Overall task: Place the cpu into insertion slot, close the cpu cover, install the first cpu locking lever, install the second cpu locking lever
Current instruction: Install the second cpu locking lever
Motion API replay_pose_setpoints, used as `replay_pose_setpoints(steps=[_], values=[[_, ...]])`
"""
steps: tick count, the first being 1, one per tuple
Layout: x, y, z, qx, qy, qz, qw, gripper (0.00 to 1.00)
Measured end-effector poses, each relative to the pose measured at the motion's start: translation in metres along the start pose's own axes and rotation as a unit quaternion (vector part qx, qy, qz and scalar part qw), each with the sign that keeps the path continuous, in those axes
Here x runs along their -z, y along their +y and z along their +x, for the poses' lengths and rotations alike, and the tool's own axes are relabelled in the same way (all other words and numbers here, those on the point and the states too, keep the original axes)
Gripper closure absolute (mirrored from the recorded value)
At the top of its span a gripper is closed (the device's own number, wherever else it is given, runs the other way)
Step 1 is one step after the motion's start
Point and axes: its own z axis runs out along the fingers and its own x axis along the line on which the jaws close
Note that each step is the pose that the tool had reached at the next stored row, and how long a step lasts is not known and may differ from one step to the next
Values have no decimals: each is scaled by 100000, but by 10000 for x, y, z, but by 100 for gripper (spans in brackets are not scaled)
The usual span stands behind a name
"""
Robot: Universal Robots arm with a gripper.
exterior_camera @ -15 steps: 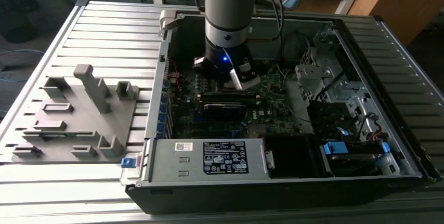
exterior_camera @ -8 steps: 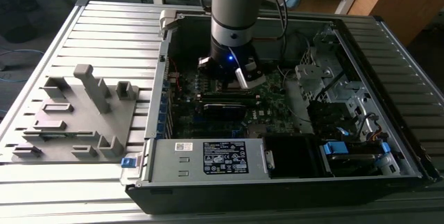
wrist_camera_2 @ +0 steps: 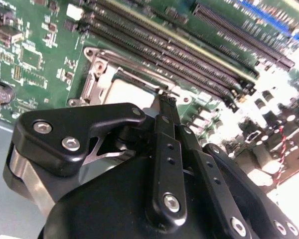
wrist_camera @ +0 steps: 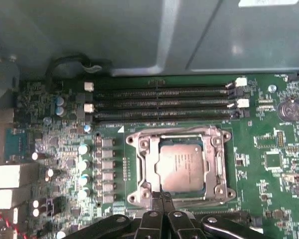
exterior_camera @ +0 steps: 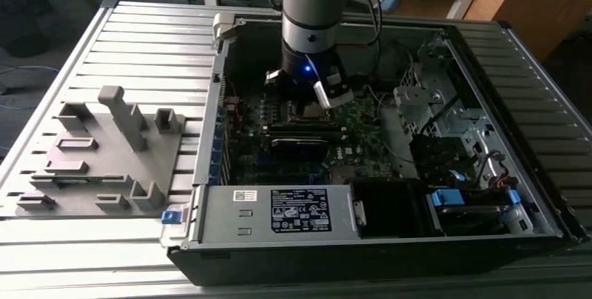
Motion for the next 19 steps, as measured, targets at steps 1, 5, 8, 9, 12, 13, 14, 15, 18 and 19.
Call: replay_pose_setpoints(steps=[1,5,8,9,12,13,14,15,18,19], values=[[-4,22,1,0,-5,14,100000,90],[-19,106,2,1,-4,48,100000,90],[-33,166,-18,4,0,71,100000,90],[-38,187,-29,6,-2,102,100000,90],[-48,216,-99,2,-17,307,100000,90],[-50,222,-126,7,-22,409,99999,90],[-52,227,-151,10,-29,508,99999,90],[-53,229,-165,13,-32,603,99998,90],[-54,235,-200,21,-60,1042,99995,90],[-55,236,-214,15,-73,1218,99993,90]])
